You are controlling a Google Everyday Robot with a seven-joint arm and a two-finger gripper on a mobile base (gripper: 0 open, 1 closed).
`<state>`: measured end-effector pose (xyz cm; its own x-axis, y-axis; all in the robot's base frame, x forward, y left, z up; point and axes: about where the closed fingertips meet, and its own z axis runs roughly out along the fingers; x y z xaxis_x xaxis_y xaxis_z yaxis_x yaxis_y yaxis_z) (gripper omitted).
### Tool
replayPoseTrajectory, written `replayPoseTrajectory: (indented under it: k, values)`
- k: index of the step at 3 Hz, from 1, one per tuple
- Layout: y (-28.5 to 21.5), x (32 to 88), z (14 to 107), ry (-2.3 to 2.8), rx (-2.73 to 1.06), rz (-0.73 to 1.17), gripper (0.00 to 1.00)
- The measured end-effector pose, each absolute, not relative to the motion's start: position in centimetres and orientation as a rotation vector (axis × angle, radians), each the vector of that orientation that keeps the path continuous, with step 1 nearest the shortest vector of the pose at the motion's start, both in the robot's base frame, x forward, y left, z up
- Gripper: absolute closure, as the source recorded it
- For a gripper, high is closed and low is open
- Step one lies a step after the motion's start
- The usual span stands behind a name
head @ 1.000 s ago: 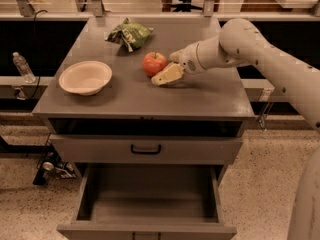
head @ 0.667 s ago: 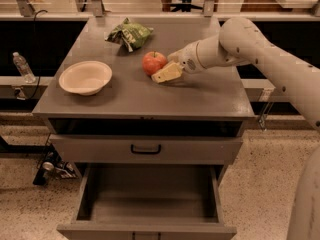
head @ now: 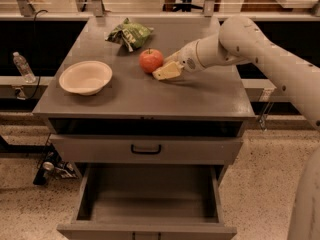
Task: Place apple into middle drawer
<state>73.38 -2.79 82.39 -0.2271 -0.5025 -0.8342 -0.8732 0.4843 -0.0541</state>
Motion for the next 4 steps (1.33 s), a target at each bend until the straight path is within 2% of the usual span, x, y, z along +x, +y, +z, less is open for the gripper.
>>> replayPoseTrajectory:
  k: [4]
  values:
    - [-6.5, 73.3, 84.3, 1.807, -1.099, 0.427, 1.0]
